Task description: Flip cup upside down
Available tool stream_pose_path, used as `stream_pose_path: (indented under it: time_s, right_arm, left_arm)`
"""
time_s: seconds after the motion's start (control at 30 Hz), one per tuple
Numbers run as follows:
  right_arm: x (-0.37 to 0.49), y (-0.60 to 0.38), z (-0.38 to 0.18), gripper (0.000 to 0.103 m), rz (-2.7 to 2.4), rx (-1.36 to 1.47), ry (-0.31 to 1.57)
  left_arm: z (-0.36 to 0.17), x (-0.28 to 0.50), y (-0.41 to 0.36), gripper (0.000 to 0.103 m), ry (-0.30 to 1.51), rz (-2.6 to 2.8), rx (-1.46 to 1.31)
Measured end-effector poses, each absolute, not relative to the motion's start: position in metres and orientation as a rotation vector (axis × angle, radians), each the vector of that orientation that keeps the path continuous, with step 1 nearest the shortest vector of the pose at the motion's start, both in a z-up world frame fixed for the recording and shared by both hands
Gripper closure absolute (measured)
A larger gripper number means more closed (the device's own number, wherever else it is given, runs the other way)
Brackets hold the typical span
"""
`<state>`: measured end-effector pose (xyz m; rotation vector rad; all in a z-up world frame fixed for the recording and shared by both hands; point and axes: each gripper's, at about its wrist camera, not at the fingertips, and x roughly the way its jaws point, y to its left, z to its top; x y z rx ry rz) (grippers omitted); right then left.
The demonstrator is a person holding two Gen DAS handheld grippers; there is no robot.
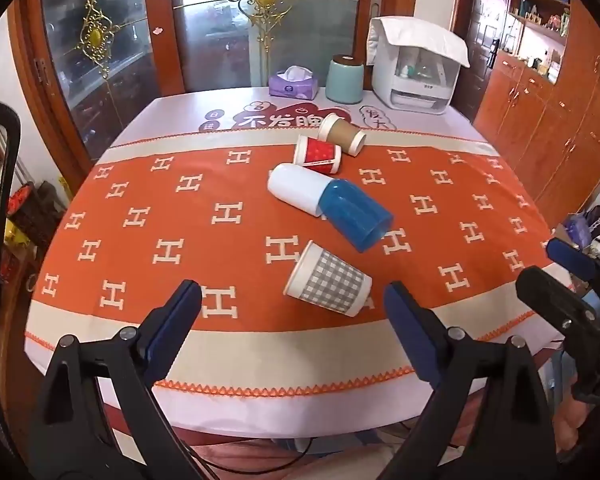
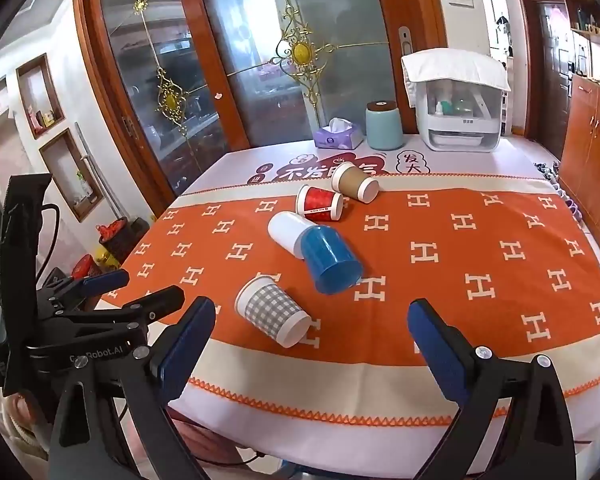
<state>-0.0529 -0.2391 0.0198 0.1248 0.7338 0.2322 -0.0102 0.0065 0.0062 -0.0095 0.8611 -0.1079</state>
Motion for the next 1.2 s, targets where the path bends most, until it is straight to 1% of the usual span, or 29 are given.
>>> stream_pose_path:
  time_s: [0.07, 0.13, 0.2, 0.53, 1.2]
  right_arm:
    - [-0.053, -0.239, 0.019, 0.005, 0.231, 0.124, 0.734]
    - [-0.056, -0.238, 0.021, 0.005, 0.229, 0.121, 0.728]
    - [-0.059, -0.237, 0.022, 0.005, 0.229, 0.118, 0.723]
    - [-0.072, -0.238, 0.028, 0.005, 0.225, 0.117, 0.71]
    - [-0.088, -0.239, 0.028, 0.005, 0.218, 0.116, 0.708]
  left_arm:
    - [0.009, -0.013, 0.009, 0.013, 0.853, -0.13, -0.028]
    - [0.012, -0.015, 0.009, 0.018, 0.845, -0.14, -0.037]
    - [0.014, -0.019, 0.008, 0.019, 0.838, -0.152, -0.045]
    - [0.015, -0.031, 0.007, 0.019, 0.849, -0.151, -0.041]
    - [0.02, -0.041, 0.001, 0.019, 0.81, -0.121, -0.016]
